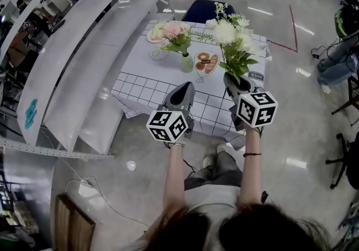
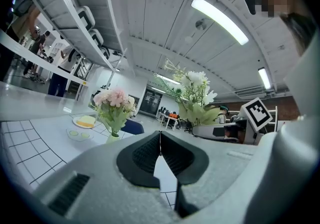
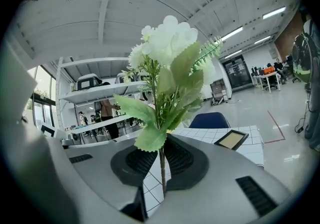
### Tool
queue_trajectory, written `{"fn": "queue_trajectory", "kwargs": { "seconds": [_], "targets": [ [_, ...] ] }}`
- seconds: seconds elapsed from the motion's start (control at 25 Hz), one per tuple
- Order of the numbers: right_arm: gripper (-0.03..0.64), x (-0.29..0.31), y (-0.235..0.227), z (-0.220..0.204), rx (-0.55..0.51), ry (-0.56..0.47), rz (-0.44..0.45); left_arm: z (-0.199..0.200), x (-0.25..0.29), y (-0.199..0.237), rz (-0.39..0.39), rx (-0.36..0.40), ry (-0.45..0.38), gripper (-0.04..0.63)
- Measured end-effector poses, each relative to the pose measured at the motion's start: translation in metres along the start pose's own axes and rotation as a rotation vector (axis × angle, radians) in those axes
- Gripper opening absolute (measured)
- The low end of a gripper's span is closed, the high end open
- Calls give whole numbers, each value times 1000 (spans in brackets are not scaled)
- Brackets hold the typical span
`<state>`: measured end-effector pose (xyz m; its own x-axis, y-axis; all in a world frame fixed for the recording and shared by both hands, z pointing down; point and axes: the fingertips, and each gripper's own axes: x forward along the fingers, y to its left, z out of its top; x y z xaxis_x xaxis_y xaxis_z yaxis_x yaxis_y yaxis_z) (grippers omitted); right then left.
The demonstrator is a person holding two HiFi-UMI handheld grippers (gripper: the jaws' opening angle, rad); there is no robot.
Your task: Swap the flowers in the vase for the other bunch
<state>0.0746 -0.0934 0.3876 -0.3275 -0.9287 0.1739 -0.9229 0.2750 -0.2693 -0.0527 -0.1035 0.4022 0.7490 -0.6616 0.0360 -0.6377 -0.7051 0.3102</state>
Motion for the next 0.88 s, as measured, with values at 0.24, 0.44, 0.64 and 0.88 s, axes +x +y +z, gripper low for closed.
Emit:
{"fn": "queue_trajectory", "kwargs": {
  "seconds": [0.24,0.44,0.64,0.88],
  "targets": [
    [44,22,-21,19,10,-11,28,6,20,18,59,-30,-26,12],
    [44,44,-35,34,-10,2,67,11,44,28,99,-66,-69,12],
    [44,65,-48,40,-8,16,104,7,64,37,140,-78,-68,12],
    [44,85,-60,40,5,44,144,6,75,48,195,-95,-86,14]
  ]
}}
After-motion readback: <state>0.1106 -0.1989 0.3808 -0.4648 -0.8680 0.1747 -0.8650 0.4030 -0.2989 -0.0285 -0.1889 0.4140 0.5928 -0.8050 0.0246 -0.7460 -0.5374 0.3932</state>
